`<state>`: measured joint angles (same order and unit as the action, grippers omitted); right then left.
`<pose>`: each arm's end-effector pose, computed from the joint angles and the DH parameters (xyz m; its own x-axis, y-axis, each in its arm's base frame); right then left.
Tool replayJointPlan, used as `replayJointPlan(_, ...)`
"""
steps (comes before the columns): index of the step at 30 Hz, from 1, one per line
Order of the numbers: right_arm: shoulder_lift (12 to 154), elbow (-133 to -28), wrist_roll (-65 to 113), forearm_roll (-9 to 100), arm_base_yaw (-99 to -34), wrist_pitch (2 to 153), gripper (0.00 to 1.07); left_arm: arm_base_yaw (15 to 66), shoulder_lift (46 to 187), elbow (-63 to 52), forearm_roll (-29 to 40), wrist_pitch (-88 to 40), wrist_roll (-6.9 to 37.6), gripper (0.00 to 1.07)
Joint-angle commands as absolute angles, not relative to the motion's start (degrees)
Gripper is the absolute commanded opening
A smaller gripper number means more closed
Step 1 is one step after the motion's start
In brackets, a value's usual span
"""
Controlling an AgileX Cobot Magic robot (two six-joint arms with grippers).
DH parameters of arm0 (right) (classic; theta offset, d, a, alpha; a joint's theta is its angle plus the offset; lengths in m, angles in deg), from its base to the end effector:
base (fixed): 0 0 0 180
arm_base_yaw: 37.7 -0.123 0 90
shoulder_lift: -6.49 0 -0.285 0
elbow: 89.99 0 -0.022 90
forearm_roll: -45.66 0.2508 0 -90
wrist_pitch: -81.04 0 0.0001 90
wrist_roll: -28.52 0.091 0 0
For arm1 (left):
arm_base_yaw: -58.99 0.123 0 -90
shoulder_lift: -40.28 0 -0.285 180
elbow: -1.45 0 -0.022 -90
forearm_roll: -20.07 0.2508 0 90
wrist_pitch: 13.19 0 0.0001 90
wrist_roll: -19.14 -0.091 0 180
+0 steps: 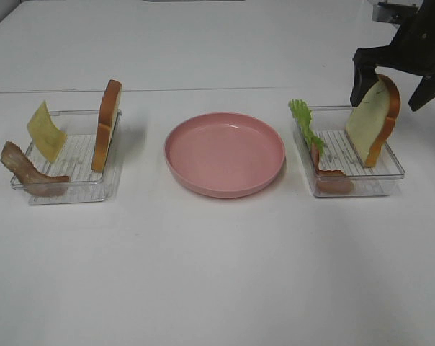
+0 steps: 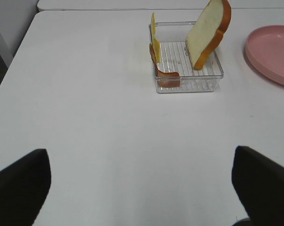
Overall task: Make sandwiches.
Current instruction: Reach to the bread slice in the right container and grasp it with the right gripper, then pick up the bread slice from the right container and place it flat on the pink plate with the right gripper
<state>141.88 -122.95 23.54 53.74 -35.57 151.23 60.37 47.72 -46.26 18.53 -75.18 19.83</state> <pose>0.4644 -0.0052 0.2012 -0.9906 -0.0017 -0.1366 -0.0190 0.9919 0.1259 -0.0084 -0.0024 0.2797 -0.4557 -0.0356 -0.8894 -0.0142 0.9994 -0.0328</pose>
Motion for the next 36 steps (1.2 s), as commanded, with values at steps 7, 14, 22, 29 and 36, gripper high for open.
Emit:
replayJointPlan(7, 144.17, -123.35, 21.93, 55.63, -35.40, 155.53, 0.85, 59.97, 46.98, -46.26, 18.70, -74.84, 19.60, 1.02)
replayJointPlan(14, 144.17, -123.35, 21.53, 56.03, -35.40, 155.59, 0.14, 59.97, 46.98, -46.26, 18.93, -74.84, 19.60, 1.02)
replayJointPlan(22, 144.17, -123.35, 21.53, 55.63, -35.40, 155.93, 0.09, 59.97, 46.98, -46.26, 18.93, -74.84, 19.60, 1.02)
replayJointPlan(29, 144.17, -123.35, 21.76, 55.17, -35.40, 155.76, 0.07, 59.97, 46.98, -46.26, 18.93, -74.84, 19.60, 1.02)
replayJointPlan(36, 142.56, -123.35, 21.93, 55.17, -35.40, 155.53, 0.00, 59.97, 46.98, -46.26, 19.16, -74.84, 19.60, 1.02)
